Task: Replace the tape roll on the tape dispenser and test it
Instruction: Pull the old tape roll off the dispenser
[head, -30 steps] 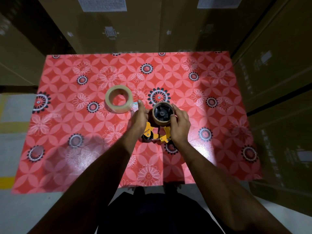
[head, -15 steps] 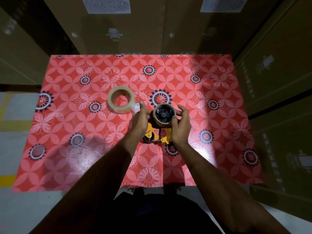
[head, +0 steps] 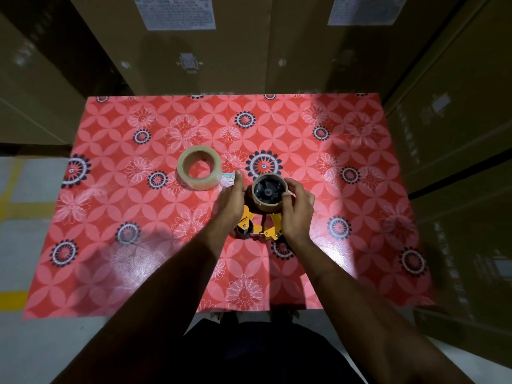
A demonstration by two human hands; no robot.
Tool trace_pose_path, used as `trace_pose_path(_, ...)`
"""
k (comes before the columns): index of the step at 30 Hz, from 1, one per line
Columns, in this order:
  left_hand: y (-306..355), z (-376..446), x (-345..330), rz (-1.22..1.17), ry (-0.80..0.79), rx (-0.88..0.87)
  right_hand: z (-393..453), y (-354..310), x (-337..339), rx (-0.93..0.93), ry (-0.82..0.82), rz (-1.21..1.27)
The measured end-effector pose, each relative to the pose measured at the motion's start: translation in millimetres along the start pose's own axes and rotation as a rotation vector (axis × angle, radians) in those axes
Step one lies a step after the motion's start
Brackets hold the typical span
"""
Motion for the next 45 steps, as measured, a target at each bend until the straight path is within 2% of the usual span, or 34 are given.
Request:
trace_pose_path(7,5.4,-1.8,-0.4,0.052,-0.027,-0.020,-0.7,-1.6,-1.0,0.067,0.029,-0.040)
trace_pose_path(13,12.3,-8.9,-0.6,0.013,-0.027,-0.024,1.3,1.3,-1.0,-0.041,-0.017,0.034)
trace_pose_path(21,1.9,-0.2,-2.3,-0.022,-0.030,-0.041,0.3,-1.5,2.6,0.011,0.034,-0.009)
trace_pose_path(25,1.9,0.7,-2.5,-0.026,-0.045,-0.046,2.7,1.8,0.3,-0.037,-0.022,0.040)
trace_pose_path(30,0.5,3.5,-3.0,0.016,-0.048,-0.036,3.3,0.3,-2.1,0.034,0.016,-0.066)
trace_pose_path(37,3.3,2.0,-2.2,0.015,-0.027,-0.047,3.0,0.1,-3.3,-0.022,-0.034,0.016)
trace_pose_path(45,6.6,-1.2,-3.3,0.020,-0.066,-0.093,-0.2,-1.2,1.3,0.009,0.011,0.016)
Point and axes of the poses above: each hand's wrist, its own z-axis towards the middle knuckle, its own x-axis out of the back of the hand, y = z × x, the point moved 8 cm from there along z, towards the middle knuckle, and after that the axes turned 6 degrees about -x, right-handed, at the moved point
